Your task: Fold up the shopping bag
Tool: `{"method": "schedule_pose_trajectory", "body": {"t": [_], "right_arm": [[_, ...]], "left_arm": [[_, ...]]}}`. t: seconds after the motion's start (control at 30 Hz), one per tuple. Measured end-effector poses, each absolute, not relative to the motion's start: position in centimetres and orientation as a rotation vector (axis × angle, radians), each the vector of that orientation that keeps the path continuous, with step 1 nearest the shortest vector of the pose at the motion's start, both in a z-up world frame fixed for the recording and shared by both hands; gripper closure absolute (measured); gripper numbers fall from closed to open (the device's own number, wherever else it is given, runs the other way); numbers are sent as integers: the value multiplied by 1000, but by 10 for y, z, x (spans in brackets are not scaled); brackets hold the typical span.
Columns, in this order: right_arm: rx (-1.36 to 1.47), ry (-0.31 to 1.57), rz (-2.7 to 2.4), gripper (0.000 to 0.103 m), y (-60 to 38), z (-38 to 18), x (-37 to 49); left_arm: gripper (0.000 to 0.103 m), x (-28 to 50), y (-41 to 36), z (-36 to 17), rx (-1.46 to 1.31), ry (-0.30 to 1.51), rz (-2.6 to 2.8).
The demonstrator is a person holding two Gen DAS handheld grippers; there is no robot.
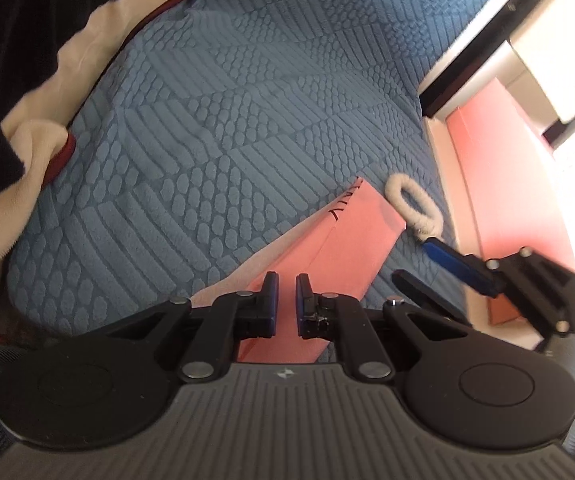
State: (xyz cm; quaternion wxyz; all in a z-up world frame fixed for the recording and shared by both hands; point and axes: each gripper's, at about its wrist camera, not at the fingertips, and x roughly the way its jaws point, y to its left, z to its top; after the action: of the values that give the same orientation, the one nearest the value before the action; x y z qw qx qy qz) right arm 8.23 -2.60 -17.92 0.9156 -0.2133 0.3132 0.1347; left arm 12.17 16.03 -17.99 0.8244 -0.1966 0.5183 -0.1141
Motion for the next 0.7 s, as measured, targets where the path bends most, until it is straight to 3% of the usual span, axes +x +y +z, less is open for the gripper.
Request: {"method": "schedule_pose_trajectory", "body": {"t": [0.53, 0.7], "right_arm": [[-76, 792, 281, 75, -34, -196, 118], [41, 818, 281, 76, -45, -197, 120]], "left_arm": [[92, 125, 167, -182, -487, 1099, -278], [92, 116, 165, -167, -482, 1003, -315]]}}
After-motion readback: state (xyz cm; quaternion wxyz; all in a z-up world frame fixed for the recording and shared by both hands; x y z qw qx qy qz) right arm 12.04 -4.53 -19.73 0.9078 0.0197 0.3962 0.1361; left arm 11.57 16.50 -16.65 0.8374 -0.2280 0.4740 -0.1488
